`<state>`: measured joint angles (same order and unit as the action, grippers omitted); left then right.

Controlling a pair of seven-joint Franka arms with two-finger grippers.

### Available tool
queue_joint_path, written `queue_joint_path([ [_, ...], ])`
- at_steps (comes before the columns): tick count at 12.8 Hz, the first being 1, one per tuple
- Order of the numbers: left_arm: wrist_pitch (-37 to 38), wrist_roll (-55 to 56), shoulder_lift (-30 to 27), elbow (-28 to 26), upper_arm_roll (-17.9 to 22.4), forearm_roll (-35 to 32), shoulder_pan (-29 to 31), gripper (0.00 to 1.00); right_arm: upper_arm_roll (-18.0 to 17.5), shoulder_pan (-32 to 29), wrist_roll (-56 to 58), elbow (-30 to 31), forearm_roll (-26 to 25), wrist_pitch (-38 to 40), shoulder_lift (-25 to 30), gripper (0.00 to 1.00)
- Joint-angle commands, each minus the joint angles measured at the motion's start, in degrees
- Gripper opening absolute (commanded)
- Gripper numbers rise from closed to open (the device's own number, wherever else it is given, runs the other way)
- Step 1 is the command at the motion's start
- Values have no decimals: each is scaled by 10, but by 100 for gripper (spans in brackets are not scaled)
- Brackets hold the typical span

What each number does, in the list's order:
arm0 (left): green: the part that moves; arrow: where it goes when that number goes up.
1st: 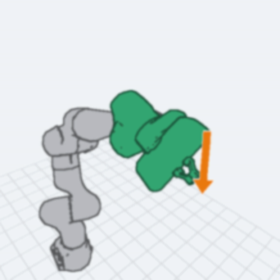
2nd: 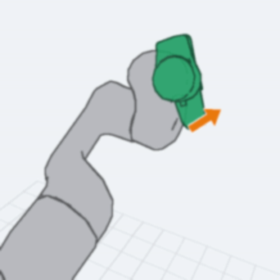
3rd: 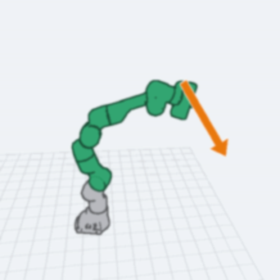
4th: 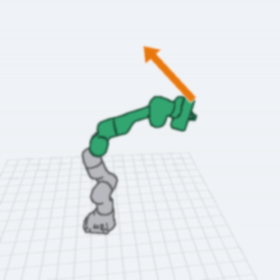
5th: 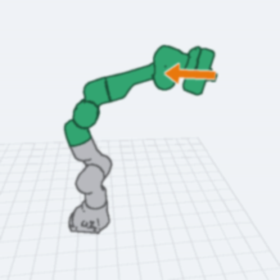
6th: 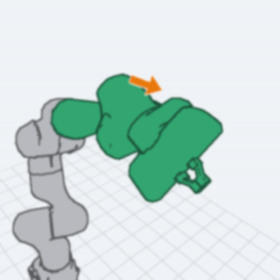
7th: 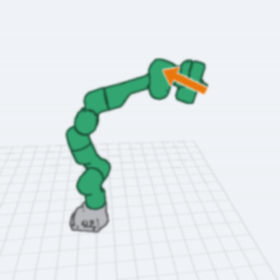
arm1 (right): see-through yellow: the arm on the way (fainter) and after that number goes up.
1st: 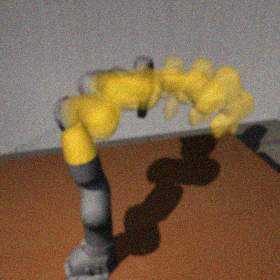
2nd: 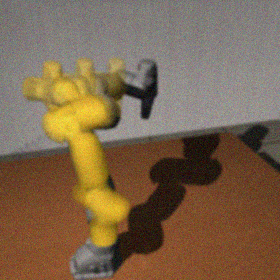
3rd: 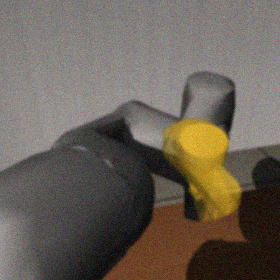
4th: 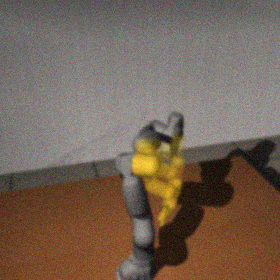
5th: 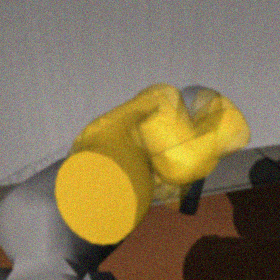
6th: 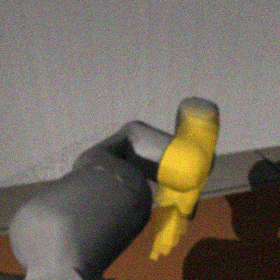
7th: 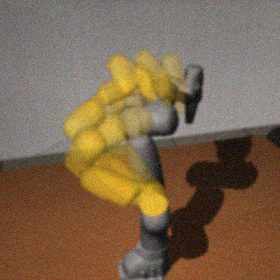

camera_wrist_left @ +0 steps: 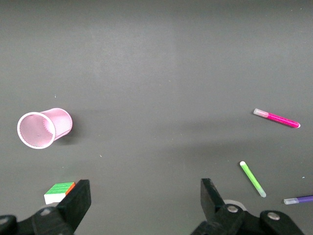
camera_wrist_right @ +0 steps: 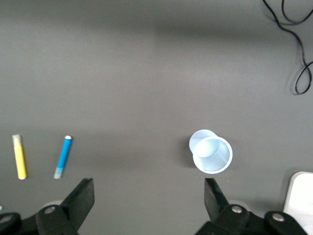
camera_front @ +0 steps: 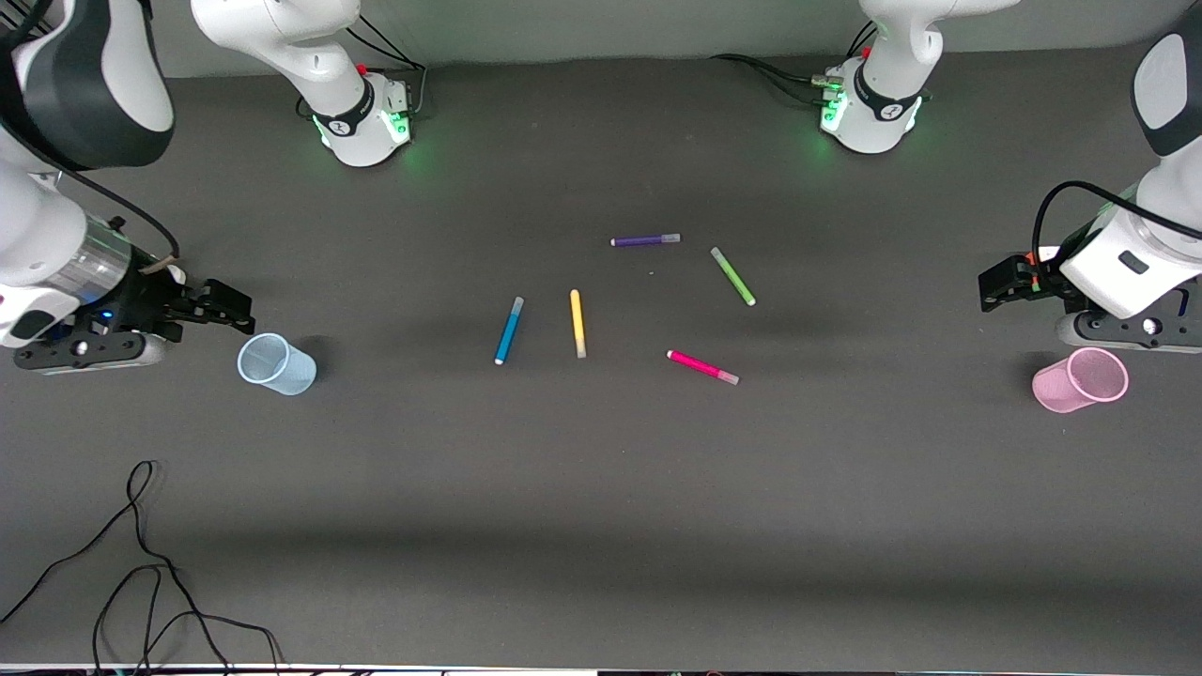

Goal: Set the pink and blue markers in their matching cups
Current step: 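Move the right gripper from rest toward the blue marker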

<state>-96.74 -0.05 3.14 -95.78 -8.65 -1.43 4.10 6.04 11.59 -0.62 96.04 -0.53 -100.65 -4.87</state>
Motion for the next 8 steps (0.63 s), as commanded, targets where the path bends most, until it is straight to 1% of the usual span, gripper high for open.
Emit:
queue_joint_path([
  [1,9,-9,1,7,-1,5,3,100,-11,29,-2,-62,-29,12,-57,100],
  [2,9,-9,1,7,-1,5,3,100,-12,34,-5,-73,-22,19,-74,100],
  [4,9,-9,1,7,-1,5,3,100,-30,37,-47,-87,12,19,-108,100],
  [8,9,-9,1,7,-1,5,3,100,-88,38,-172,-90,16,9,-152,100],
])
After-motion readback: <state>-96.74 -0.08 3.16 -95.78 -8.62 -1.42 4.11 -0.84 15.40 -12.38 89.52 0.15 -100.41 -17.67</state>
